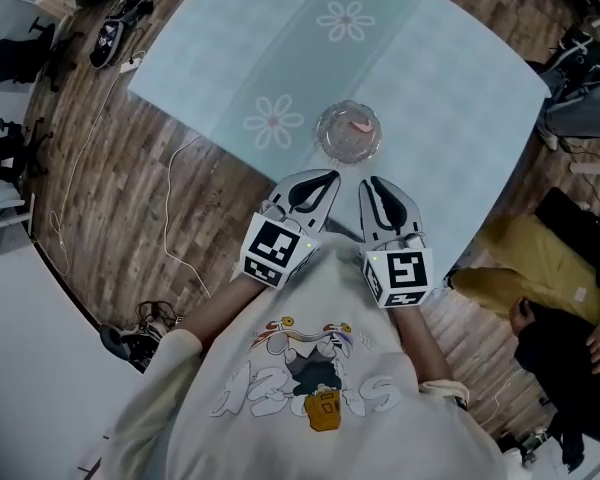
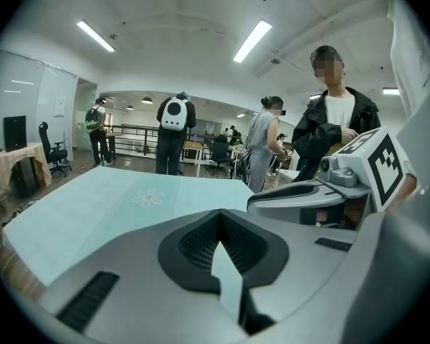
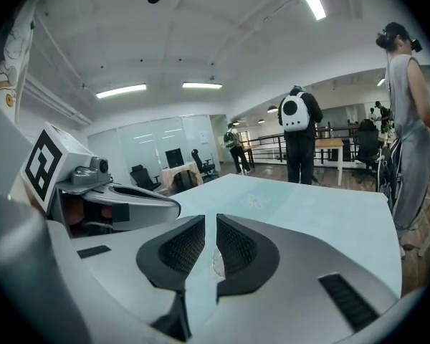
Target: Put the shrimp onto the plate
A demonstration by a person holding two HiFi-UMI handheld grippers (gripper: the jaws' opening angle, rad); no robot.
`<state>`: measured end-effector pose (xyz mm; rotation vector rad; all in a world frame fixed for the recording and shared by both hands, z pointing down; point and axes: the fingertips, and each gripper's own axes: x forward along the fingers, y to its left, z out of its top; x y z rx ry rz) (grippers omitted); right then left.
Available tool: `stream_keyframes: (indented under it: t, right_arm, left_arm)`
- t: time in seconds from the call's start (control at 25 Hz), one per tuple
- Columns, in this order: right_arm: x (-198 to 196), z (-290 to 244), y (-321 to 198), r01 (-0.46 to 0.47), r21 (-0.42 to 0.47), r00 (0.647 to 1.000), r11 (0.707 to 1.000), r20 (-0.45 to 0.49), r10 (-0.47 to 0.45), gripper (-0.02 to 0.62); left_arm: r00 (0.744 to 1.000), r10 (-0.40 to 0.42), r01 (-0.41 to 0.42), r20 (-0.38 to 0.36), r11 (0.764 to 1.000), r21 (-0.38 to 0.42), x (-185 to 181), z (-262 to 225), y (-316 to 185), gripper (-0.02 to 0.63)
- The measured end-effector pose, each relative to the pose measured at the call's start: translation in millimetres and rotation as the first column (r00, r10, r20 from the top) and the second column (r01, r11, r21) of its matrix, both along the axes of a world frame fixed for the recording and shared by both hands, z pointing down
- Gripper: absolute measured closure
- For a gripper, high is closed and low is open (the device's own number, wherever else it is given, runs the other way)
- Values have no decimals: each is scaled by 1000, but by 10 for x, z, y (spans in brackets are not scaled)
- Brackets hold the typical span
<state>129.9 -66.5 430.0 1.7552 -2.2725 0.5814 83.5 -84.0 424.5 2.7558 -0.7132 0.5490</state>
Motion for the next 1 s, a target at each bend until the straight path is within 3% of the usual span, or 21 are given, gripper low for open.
stream_keyframes:
  t: [1.0]
  right_arm:
    - [34,-160,-21,-33,48,999,998,8,32,531]
  left_arm:
    - [1000,15,-16,11,997,73,65,-171,41,603]
